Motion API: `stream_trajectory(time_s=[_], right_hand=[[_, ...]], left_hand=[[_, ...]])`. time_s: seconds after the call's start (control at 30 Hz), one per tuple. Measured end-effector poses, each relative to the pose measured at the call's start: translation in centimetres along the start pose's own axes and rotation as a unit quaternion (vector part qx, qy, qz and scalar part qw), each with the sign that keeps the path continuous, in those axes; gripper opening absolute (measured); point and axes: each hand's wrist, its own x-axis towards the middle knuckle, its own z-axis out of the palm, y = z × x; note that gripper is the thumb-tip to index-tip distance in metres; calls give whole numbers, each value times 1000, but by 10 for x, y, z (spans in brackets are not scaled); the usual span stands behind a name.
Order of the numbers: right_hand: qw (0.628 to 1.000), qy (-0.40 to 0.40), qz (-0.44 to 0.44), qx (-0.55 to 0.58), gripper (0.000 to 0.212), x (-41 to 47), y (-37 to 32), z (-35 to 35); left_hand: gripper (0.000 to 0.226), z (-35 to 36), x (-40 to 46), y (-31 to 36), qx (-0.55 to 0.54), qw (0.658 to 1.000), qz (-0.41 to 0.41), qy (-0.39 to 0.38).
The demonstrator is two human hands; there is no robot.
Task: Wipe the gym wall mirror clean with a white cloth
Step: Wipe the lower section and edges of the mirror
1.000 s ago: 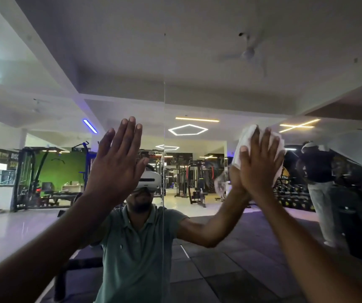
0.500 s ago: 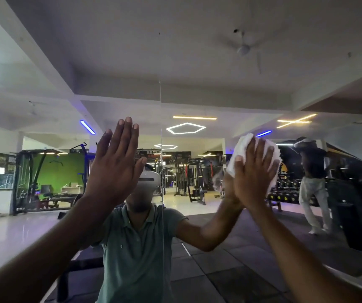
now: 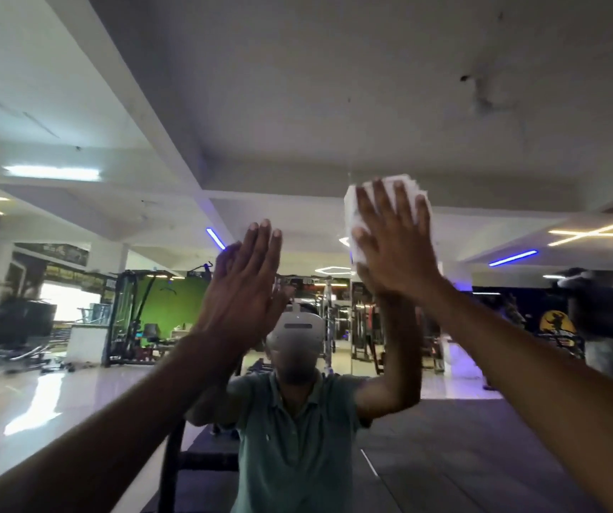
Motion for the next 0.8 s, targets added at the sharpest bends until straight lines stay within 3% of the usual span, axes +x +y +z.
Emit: stream_trajectory(time_s=[0.13,0.33,0.43,0.57,0.67,0.8], right_hand=[[996,35,77,18,69,17,-26,5],[997,-8,-77,26,69,-96,-41,14],[995,-17,-93,26,68,-58,-16,9],[1000,3,-20,6,72,47,-11,1],[1000,25,16,7,71,73,-38,-4],[994,22,-109,3,66,-21,-63,10]], left_hand=[[77,6,-3,1,-7,1000,-11,-6],[77,10,-5,-6,10,1000,0,-8],[77,10,-6,-4,9,1000,1,-11],[76,9,-6,-4,4,1000,-5,-13],[76,9,-4,-1,-5,1000,-13,-9],[77,8,-4,-10,-26,999,-7,-20]])
